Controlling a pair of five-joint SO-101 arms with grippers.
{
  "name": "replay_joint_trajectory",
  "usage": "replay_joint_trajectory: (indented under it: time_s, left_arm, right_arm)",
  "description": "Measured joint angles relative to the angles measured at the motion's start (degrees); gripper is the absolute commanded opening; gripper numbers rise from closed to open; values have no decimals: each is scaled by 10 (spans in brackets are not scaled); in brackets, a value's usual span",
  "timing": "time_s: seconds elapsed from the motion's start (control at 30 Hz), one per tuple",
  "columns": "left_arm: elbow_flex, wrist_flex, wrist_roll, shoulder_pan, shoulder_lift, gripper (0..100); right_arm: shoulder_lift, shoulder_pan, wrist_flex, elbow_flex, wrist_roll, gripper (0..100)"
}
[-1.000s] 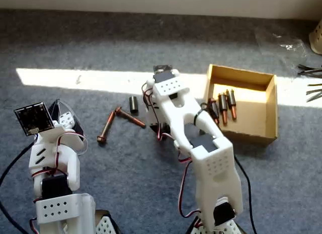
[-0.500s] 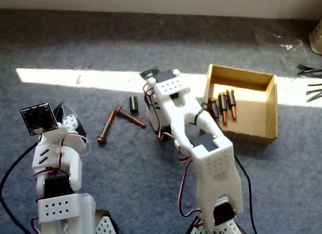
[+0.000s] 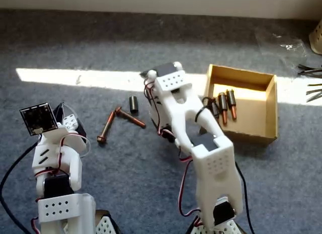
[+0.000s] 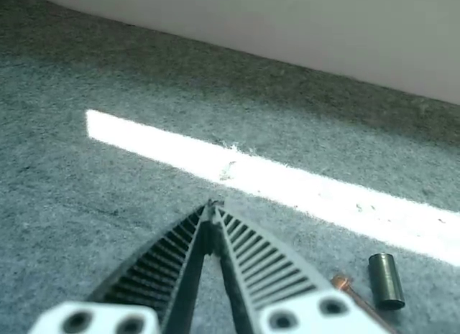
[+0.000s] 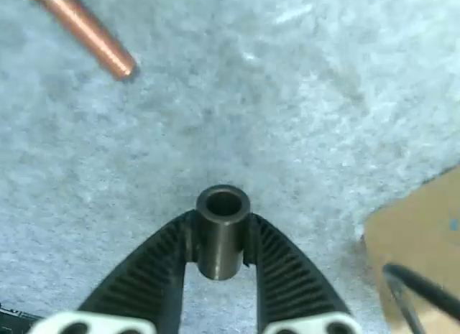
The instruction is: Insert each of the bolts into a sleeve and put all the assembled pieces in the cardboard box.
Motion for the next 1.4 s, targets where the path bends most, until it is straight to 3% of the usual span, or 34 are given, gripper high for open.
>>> replay_joint_trajectory:
  time_s: [0.7, 1.13, 1.4]
  left_arm:
    - [0, 0, 0, 0, 0, 7]
    - [0, 0, 0, 0, 0, 7]
    - [0, 0, 0, 2, 0, 7]
  right_arm:
    - [-316, -1, -3, 38, 1, 4]
    - [-648, 4, -284, 476, 1, 4]
    - [-702, 72, -381, 596, 1, 4]
